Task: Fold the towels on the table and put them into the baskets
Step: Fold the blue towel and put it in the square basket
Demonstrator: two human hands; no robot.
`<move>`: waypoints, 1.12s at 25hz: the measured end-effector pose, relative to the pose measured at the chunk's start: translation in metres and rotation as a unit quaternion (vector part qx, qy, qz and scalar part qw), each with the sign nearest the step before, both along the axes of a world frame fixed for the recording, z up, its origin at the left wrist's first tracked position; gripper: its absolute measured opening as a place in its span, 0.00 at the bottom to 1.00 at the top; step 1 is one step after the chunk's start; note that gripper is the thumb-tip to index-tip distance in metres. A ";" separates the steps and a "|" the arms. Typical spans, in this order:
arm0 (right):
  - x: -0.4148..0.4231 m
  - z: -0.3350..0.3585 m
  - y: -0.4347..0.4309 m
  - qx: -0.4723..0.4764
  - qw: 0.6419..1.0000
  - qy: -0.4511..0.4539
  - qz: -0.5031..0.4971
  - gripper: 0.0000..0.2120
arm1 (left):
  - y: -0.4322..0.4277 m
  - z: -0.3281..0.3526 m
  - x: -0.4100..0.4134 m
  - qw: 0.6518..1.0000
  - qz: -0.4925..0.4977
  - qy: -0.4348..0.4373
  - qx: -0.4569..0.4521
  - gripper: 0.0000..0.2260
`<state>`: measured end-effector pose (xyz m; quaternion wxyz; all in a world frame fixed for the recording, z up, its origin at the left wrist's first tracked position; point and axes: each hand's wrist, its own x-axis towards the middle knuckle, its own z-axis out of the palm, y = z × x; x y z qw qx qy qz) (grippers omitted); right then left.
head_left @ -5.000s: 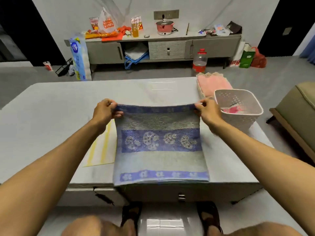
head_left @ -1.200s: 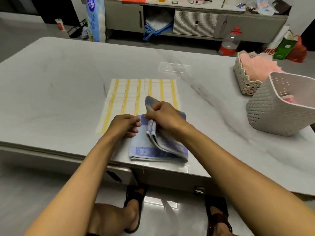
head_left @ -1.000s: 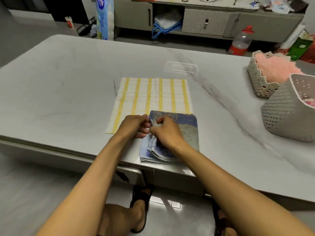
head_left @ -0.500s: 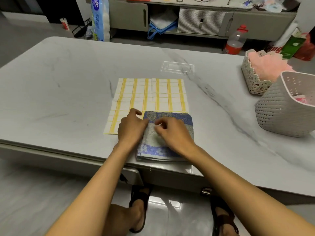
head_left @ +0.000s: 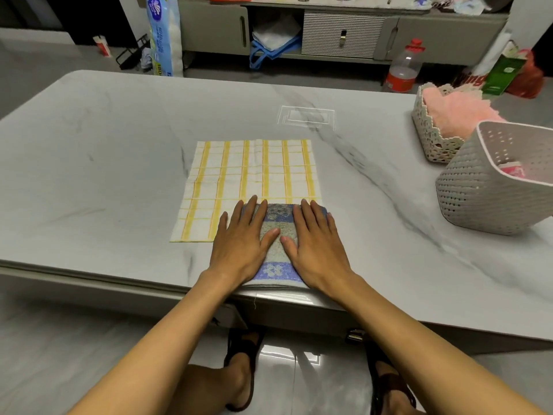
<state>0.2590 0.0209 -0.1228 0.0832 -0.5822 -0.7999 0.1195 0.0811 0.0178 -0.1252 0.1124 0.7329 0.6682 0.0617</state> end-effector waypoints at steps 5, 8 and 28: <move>0.000 0.001 0.003 -0.023 0.999 0.028 -0.001 0.34 | 0.001 0.001 0.002 1.000 0.006 0.012 0.001 0.31; 0.001 0.006 -0.001 -0.048 0.996 0.070 -0.003 0.35 | -0.003 0.006 0.004 1.000 0.009 0.027 -0.001 0.31; 0.100 0.179 -0.002 -0.319 0.905 0.267 -0.090 0.06 | 0.016 0.191 0.017 0.928 -0.168 -0.208 -0.261 0.13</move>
